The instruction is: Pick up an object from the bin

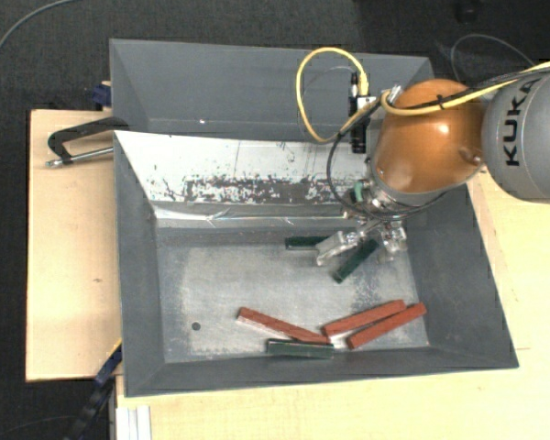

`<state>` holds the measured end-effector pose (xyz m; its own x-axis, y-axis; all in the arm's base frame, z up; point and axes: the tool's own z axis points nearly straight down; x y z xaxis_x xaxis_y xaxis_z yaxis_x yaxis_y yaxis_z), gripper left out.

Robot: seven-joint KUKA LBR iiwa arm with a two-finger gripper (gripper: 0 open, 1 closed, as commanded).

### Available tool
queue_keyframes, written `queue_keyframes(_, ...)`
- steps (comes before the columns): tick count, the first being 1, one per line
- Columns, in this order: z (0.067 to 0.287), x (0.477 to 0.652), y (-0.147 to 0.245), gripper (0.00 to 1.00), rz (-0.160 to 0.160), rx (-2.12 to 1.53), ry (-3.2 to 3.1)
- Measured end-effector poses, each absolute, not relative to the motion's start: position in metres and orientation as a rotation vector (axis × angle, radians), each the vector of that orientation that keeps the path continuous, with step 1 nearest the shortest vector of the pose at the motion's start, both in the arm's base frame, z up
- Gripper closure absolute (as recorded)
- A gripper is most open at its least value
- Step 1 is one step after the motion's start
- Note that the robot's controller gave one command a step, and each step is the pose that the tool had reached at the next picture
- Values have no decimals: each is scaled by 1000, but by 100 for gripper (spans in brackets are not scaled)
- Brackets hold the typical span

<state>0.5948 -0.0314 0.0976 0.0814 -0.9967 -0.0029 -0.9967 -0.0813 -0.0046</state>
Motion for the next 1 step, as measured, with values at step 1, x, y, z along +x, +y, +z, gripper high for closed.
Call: queue_keyframes(1,70,596,-50,0,1,-2409,2014)
